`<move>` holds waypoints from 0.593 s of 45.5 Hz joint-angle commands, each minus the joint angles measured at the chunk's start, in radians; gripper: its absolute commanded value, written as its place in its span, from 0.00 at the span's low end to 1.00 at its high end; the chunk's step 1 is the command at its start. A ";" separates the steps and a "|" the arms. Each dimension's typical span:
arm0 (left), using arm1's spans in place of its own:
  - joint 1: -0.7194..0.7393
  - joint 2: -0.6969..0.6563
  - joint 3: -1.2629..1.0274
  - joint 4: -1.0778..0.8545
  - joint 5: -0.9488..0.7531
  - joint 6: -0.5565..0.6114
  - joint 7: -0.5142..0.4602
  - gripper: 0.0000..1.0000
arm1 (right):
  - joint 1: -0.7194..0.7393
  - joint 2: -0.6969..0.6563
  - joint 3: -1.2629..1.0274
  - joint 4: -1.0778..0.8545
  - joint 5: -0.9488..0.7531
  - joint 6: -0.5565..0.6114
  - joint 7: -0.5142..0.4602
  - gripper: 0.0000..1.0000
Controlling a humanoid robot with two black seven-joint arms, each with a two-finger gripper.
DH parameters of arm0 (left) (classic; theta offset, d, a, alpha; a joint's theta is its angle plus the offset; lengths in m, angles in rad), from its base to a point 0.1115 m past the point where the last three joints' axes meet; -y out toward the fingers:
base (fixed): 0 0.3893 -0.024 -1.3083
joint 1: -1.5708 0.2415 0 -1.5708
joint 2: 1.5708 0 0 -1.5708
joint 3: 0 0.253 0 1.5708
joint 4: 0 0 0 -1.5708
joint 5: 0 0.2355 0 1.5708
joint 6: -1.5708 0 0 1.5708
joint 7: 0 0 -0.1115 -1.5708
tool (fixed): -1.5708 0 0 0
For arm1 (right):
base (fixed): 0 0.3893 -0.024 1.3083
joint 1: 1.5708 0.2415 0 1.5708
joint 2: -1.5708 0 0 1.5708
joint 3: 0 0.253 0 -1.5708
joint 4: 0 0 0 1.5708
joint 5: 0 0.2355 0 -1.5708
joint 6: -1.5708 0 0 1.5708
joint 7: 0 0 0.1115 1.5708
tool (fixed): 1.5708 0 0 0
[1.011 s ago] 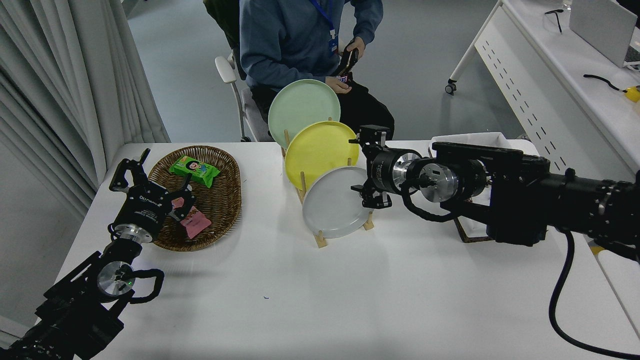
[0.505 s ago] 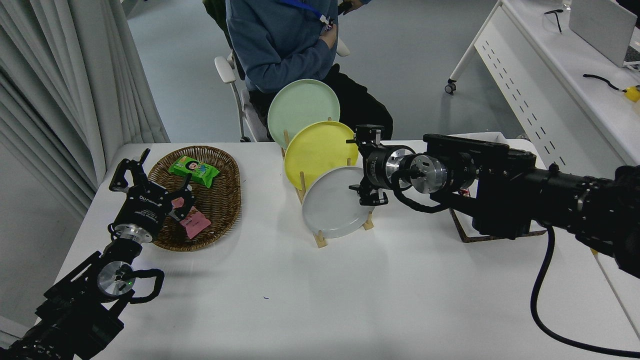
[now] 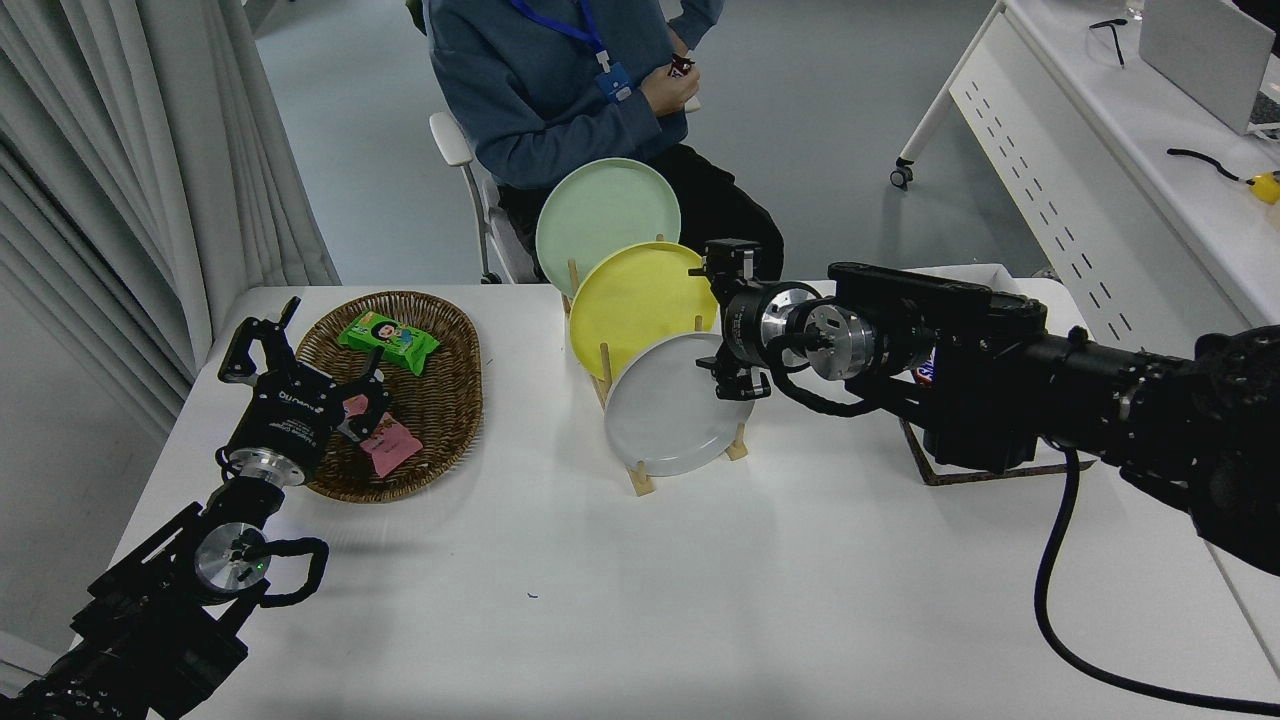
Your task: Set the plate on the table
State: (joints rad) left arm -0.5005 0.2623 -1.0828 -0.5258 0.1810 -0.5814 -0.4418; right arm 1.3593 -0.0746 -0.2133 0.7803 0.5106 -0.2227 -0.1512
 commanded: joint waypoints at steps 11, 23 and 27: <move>0.000 0.000 0.000 0.000 0.000 0.000 0.000 1.00 | -0.009 0.006 -0.001 -0.036 -0.024 0.094 -0.015 1.00; 0.000 0.000 0.000 0.000 0.000 0.000 0.000 1.00 | -0.019 0.007 0.005 -0.049 -0.060 0.086 -0.013 0.85; 0.000 0.000 0.000 0.001 0.000 0.000 0.000 1.00 | -0.020 0.007 0.011 -0.067 -0.060 0.086 -0.015 0.82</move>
State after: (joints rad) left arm -0.5005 0.2623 -1.0830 -0.5260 0.1810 -0.5814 -0.4418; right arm 1.3454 -0.0684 -0.2123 0.7399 0.4654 -0.1399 -0.1644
